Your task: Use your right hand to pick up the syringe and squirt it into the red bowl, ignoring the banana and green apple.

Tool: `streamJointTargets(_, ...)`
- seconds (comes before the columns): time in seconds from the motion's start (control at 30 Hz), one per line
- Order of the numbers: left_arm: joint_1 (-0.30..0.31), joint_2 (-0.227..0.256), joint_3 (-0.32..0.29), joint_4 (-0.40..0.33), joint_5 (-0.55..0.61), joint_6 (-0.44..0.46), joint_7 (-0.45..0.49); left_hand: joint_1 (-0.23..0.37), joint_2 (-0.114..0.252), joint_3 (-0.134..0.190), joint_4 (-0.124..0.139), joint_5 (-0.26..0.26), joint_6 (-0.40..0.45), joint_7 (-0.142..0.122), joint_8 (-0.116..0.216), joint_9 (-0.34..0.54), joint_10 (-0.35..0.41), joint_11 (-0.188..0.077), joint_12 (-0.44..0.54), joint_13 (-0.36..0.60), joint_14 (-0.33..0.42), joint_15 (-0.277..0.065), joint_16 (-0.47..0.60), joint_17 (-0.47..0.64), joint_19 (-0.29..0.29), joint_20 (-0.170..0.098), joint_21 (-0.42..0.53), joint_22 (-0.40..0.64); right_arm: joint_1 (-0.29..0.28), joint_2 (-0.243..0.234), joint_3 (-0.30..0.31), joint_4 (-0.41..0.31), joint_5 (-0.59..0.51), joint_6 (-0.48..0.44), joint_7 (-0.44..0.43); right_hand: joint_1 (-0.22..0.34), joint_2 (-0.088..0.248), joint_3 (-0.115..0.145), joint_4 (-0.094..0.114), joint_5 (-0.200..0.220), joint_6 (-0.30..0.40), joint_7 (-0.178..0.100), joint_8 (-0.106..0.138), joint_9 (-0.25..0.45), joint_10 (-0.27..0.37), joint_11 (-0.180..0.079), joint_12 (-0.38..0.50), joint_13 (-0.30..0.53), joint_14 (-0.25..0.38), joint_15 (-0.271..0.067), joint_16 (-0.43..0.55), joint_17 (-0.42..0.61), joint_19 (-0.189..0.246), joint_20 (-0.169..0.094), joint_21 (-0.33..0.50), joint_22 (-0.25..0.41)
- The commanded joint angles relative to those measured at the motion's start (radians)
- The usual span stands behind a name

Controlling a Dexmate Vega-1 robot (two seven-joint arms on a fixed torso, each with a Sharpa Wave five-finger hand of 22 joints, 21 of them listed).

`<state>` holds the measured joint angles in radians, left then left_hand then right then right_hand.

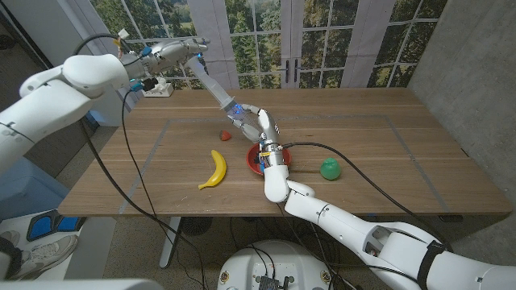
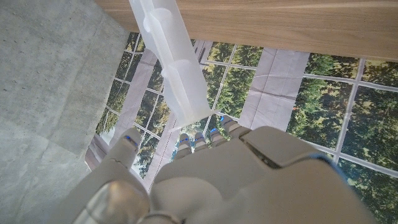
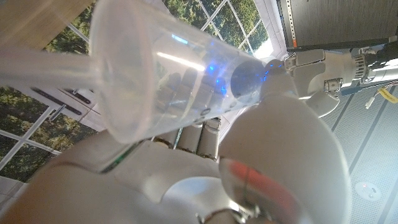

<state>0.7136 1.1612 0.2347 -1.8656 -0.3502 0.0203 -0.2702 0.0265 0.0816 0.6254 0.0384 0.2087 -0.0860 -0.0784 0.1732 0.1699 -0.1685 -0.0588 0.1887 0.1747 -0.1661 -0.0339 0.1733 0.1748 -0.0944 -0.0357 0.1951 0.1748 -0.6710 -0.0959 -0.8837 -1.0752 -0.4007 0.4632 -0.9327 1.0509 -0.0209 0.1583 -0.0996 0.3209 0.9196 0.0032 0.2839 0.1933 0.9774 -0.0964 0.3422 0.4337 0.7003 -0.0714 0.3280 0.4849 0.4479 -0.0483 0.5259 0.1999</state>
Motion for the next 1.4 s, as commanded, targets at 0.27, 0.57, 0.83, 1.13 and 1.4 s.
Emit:
streamJointTargets(0.27, 0.069, 0.006, -0.002, -0.113, 0.181, 0.037, 0.149, -0.016, 0.083, 0.0, 0.019, 0.005, -0.019, -0.014, 0.001, 0.003, -0.011, -0.009, 0.0, 0.004, -0.059, -0.07, 0.006, 0.005, -0.02, -0.044, -0.005, 0.004, 0.006, 0.014, 0.001, 0.008, 0.004, 0.013, 0.006, 0.129, 0.135, -0.011, -0.001, 0.006, 0.223, -0.211, 0.003, 0.005, 0.13, -0.114, -0.005, 0.005, 0.006, -0.151, 0.008, 0.005, 0.001, -0.122, 0.013, 0.001)
streamJointTargets(0.57, 0.072, -0.038, 0.005, -0.07, 0.179, -0.026, 0.145, -0.019, 0.074, -0.004, 0.036, 0.007, -0.052, -0.026, -0.005, 0.003, -0.035, -0.013, -0.005, 0.004, -0.079, -0.072, 0.002, 0.005, -0.031, -0.05, -0.005, 0.004, 0.002, 0.015, 0.006, 0.0, 0.007, 0.022, 0.004, 0.132, 0.138, -0.017, -0.001, 0.005, 0.227, -0.211, 0.001, 0.005, 0.133, -0.114, -0.009, 0.007, 0.009, -0.151, 0.011, 0.009, 0.0, -0.121, 0.016, 0.0)
streamJointTargets(0.83, 0.049, -0.094, 0.027, 0.014, 0.122, -0.13, 0.084, -0.02, 0.067, -0.008, 0.043, 0.007, -0.068, -0.03, -0.006, 0.003, -0.044, -0.015, -0.006, 0.004, -0.086, -0.074, 0.002, 0.004, -0.032, -0.052, -0.004, 0.004, -0.005, 0.012, 0.013, -0.01, 0.01, 0.03, 0.004, 0.136, 0.139, -0.021, -0.003, 0.004, 0.229, -0.211, 0.0, 0.006, 0.135, -0.114, -0.011, 0.008, 0.01, -0.152, 0.012, 0.011, -0.002, -0.121, 0.018, 0.0)
streamJointTargets(1.13, -0.019, -0.19, 0.064, 0.177, -0.076, -0.285, -0.115, -0.019, 0.058, -0.012, 0.045, 0.008, -0.073, -0.033, -0.003, 0.002, -0.046, -0.018, -0.004, 0.004, -0.086, -0.077, 0.003, 0.003, -0.021, -0.054, 0.001, 0.003, -0.017, 0.013, 0.024, -0.022, 0.017, 0.048, 0.002, 0.137, 0.141, -0.026, -0.002, 0.003, 0.229, -0.209, -0.003, 0.006, 0.138, -0.114, -0.014, 0.01, 0.01, -0.151, 0.012, 0.012, -0.003, -0.121, 0.021, 0.0)
streamJointTargets(1.4, -0.072, -0.185, 0.098, 0.188, -0.112, -0.258, -0.213, -0.015, 0.053, -0.013, 0.044, 0.009, -0.08, -0.033, -0.002, 0.002, -0.046, -0.016, -0.003, 0.004, -0.086, -0.076, 0.003, 0.001, -0.014, -0.055, 0.004, 0.003, -0.029, 0.014, 0.029, -0.032, 0.034, 0.058, 0.029, 0.138, 0.144, -0.029, 0.0, 0.003, 0.229, -0.21, -0.005, 0.006, 0.138, -0.114, -0.018, 0.011, 0.008, -0.149, 0.008, 0.011, -0.005, -0.121, 0.023, 0.0)
